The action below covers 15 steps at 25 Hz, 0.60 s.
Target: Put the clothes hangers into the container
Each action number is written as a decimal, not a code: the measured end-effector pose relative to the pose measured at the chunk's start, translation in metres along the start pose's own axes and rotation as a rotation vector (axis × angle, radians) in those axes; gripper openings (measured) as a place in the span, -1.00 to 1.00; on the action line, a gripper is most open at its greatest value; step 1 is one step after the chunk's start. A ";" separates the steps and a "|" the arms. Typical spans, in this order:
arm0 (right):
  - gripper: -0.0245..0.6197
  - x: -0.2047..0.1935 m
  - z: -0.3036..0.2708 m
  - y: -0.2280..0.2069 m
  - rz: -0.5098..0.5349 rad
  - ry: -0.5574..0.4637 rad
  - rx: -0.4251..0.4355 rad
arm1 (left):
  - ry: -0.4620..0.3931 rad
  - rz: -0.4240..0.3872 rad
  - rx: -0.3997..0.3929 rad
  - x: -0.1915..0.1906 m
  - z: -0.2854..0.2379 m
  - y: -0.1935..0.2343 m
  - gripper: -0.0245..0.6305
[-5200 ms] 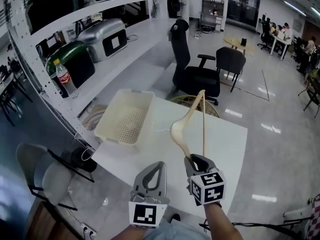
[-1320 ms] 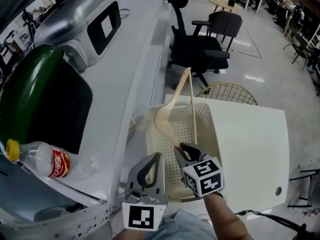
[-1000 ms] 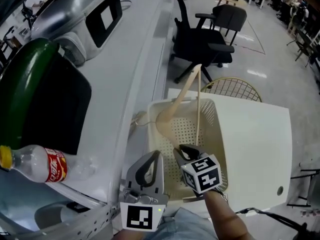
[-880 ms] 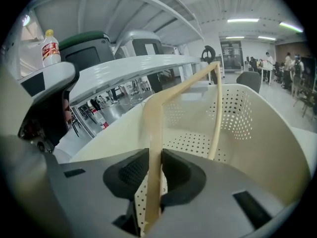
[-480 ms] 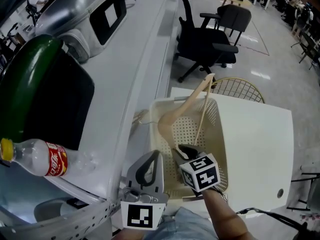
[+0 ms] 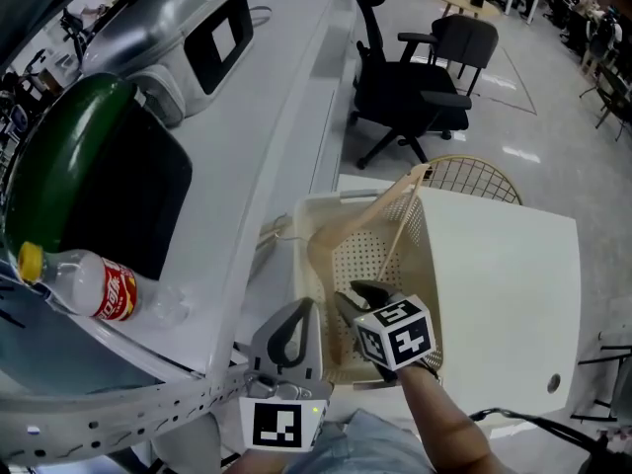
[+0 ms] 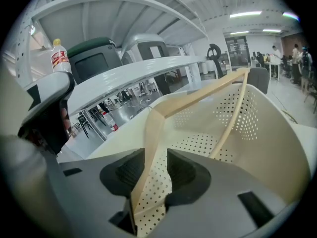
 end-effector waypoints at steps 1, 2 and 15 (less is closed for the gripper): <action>-0.47 0.001 0.003 0.002 0.002 -0.008 0.003 | -0.004 0.001 0.003 0.001 0.001 -0.001 -0.89; -0.47 0.003 0.007 0.003 0.005 -0.017 0.003 | -0.007 -0.001 0.005 0.002 0.002 -0.003 -0.89; -0.76 0.038 0.102 0.000 0.053 -0.262 -0.077 | -0.104 -0.023 -0.023 0.024 0.012 -0.055 -0.89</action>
Point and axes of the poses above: the fingertips, and each gripper's own axes: z backward along the fingers, y to its left, x out of its top, the point moved 3 cm from there along z, backward along the fingers, and after that the axes turned 13 degrees about z, right-handed, at the moved point
